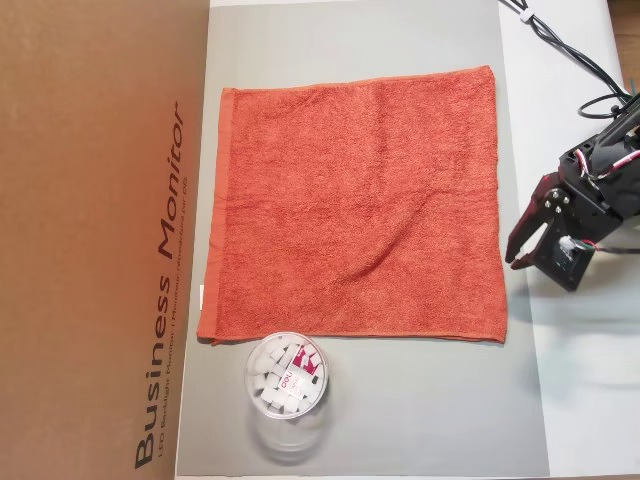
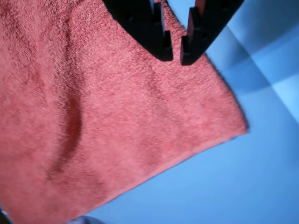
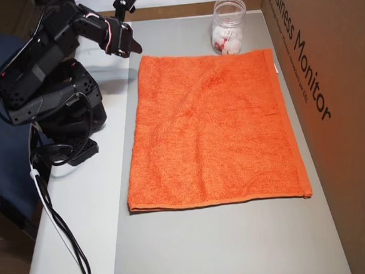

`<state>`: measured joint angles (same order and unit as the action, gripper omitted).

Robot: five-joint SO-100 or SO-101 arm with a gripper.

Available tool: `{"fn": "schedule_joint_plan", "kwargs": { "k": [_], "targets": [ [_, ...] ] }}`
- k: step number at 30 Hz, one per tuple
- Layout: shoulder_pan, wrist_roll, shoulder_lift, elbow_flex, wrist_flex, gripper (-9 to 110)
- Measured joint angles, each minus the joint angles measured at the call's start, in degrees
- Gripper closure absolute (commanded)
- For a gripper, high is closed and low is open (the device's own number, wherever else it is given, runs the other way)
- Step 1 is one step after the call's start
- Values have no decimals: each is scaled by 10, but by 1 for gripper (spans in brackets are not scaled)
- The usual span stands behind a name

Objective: Fold the blanket.

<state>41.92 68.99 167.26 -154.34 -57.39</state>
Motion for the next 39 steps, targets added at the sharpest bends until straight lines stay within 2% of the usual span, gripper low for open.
{"fn": "schedule_joint_plan", "kwargs": {
  "k": [12, 18, 24, 35, 39],
  "targets": [
    [107, 0, -123, 58, 5, 101],
    [134, 0, -180, 80, 5, 87],
    [134, 0, -243, 106, 5, 82],
    [134, 0, -367, 158, 8, 82],
    [134, 0, -412, 168, 44, 82]
  ]
}}
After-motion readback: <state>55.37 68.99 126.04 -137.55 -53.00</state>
